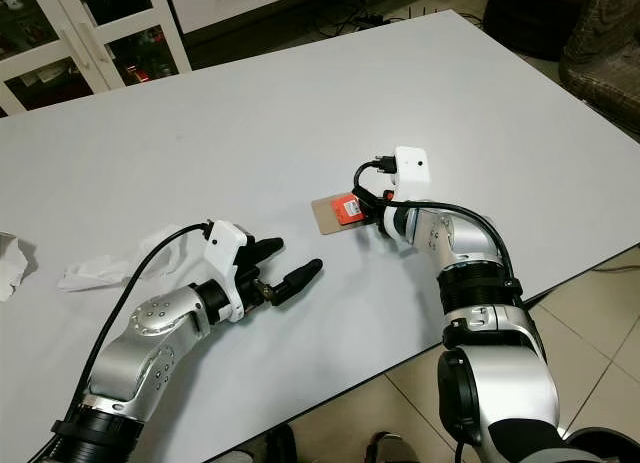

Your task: Picking trash to rubbish bin

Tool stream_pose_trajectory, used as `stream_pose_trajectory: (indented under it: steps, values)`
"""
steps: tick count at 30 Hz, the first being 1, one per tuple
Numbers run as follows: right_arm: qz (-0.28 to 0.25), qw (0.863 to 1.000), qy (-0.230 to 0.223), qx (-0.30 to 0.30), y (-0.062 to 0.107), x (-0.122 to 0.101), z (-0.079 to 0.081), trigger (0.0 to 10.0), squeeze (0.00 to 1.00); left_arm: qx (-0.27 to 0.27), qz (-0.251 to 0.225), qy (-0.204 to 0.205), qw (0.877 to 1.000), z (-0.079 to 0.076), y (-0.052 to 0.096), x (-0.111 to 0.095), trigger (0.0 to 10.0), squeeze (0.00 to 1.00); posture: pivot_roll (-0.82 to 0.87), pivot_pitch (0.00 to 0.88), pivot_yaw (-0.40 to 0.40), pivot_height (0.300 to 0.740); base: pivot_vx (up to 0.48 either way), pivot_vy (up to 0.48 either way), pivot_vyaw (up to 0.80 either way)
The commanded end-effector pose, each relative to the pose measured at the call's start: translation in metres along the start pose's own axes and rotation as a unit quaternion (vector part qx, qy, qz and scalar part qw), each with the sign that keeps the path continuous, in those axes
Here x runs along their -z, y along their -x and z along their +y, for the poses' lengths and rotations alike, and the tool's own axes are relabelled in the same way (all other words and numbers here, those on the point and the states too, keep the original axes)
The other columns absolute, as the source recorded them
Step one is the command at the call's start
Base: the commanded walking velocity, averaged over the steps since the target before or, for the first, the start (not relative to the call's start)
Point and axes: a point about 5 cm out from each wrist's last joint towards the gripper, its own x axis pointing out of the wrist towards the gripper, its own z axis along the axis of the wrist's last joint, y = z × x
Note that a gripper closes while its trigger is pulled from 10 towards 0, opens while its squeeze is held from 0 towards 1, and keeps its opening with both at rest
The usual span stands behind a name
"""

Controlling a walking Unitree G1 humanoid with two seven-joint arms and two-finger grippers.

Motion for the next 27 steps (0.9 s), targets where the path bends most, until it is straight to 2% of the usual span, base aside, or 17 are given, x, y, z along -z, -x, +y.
stream_pose_trajectory:
  steps: [1, 13, 27]
  values:
    - [0.014, 1.000, -0.011, -0.001, -0.002, 0.010, -0.002, 0.0, 0.00, 0.004, 0.009, -0.001, 1.000, -0.001, 0.001, 0.001, 10.0, 0.00, -0.04, 0.151, 0.064, 0.740, 0.000, 0.000, 0.00]
    - [0.008, 1.000, -0.011, 0.010, -0.001, 0.010, -0.007, 0.0, 0.00, 0.006, 0.009, -0.001, 1.000, -0.001, 0.000, 0.002, 10.0, 0.00, -0.04, 0.153, 0.065, 0.740, 0.000, 0.000, 0.00]
    - [-0.083, 0.996, 0.018, 0.037, 0.008, -0.022, -0.013, 0.0, 0.00, 0.006, 0.008, -0.002, 1.000, -0.001, -0.001, 0.002, 10.0, 0.00, -0.04, 0.147, 0.068, 0.740, 0.000, 0.000, 0.00]
